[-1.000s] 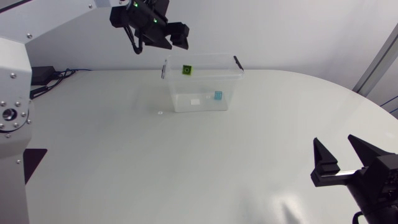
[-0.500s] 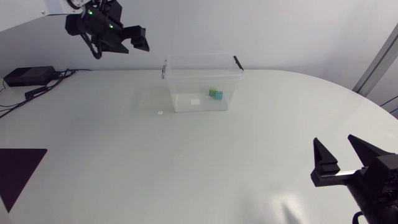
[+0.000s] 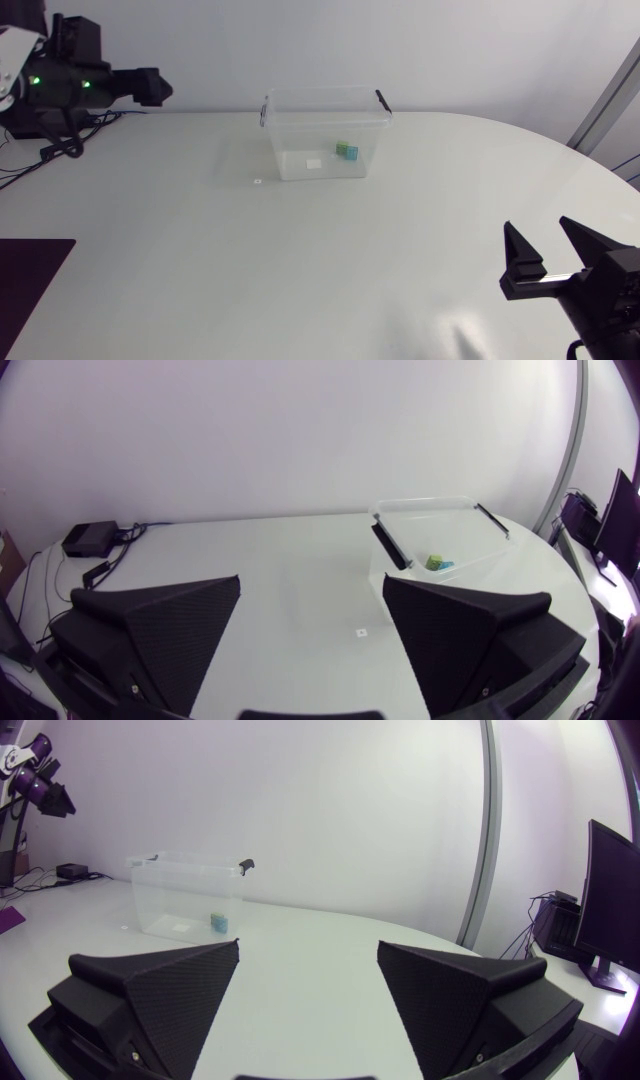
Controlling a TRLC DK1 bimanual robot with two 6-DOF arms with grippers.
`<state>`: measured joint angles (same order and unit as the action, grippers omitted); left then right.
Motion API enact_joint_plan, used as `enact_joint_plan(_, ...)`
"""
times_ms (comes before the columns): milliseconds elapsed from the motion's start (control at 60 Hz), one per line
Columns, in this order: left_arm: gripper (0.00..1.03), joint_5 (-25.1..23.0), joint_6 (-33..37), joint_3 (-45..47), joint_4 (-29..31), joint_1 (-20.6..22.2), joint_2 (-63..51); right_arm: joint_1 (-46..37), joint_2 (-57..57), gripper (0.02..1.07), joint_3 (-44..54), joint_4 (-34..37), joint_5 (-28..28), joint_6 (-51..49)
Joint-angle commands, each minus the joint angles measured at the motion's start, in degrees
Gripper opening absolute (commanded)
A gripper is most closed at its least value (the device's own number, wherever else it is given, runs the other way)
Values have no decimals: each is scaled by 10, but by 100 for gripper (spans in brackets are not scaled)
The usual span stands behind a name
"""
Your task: Place the duplo bricks in the container
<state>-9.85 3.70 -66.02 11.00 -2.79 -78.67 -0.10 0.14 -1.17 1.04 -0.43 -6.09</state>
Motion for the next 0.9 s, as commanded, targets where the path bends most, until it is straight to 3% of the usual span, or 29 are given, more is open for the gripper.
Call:
enact_joint_plan(0, 100, 6, 17, 82, -43, -20, 61, 1, -4, 102, 12, -5, -5, -8)
enact_joint_plan(150, 100, 7, 18, 218, -130, -46, 167, 1, -4, 102, 12, -5, -5, -8)
enact_joint_plan(400, 100, 4, 19, 400, -194, -69, 344, 1, -4, 102, 12, -5, -5, -8)
enact_joint_plan(583, 100, 6, -23, 508, -193, -79, 513, 1, -4, 102, 12, -5, -4, -7)
enact_joint_plan(883, 100, 35, -28, 557, -167, -45, 600, 1, -3, 102, 12, -7, -2, 14)
